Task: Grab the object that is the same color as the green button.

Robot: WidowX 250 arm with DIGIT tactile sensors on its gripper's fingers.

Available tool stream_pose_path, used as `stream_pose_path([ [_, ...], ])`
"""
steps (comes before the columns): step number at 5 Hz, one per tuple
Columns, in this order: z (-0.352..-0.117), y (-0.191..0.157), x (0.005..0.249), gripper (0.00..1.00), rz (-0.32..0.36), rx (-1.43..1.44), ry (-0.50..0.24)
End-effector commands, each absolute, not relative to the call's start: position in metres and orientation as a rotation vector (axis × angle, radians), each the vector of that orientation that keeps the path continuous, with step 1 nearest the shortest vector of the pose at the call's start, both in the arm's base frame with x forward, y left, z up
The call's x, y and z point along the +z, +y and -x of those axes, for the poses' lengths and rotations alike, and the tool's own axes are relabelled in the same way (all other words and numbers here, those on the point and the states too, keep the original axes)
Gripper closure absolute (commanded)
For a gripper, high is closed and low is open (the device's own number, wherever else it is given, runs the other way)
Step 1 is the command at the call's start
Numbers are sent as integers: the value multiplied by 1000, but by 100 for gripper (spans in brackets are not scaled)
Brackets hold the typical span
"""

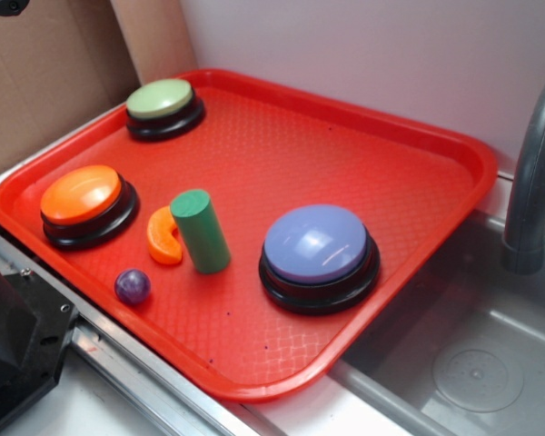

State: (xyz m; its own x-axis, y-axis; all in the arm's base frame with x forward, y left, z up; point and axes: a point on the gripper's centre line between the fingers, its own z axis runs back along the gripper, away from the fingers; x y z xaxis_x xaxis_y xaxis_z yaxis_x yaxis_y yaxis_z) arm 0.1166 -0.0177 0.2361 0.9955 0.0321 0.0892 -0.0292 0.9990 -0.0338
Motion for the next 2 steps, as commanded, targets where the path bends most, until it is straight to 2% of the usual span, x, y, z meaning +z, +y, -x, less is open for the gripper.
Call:
stream_pose_path([
  [1, -117, -18, 236, 0, 32, 31, -90],
  [2, -142, -36, 209, 0, 68, -166, -94],
])
